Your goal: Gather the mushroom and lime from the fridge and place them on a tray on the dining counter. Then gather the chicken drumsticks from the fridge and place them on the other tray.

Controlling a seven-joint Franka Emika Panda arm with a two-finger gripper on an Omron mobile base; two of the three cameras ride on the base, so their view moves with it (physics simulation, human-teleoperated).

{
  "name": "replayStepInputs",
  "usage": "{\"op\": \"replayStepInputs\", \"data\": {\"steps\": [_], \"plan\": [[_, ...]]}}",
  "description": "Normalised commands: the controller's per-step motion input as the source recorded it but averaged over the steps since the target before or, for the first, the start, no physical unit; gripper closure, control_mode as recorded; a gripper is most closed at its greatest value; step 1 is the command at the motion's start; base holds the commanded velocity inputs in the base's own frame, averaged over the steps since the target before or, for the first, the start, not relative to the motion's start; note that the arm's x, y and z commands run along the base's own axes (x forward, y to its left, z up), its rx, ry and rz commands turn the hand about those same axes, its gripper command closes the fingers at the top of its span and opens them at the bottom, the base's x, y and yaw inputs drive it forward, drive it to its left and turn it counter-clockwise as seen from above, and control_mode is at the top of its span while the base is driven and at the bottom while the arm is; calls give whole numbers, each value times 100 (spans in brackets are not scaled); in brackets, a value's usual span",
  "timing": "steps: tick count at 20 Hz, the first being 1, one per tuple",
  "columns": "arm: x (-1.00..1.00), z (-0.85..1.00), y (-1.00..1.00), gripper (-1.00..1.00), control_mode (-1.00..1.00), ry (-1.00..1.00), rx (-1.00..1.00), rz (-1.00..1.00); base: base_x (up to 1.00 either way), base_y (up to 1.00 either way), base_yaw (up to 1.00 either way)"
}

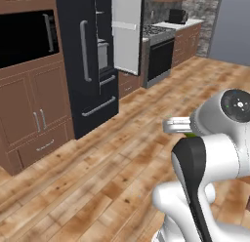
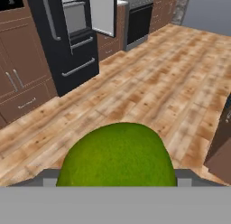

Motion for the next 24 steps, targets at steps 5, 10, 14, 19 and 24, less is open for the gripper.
{"op": "replayStepInputs", "data": {"steps": [5, 10, 14, 19, 24], "plan": [[0, 0, 0, 100, 100, 0, 0, 0, -100, -54, -34], [0, 0, 0, 100, 100, 0, 0, 0, -98, -66, -32], [0, 0, 0, 100, 100, 0, 0, 0, -85, -98, -25], [0, 0, 0, 100, 100, 0, 0, 0, -76, -100, -21], [0, 0, 0, 100, 100, 0, 0, 0, -67, -100, -20]]}}
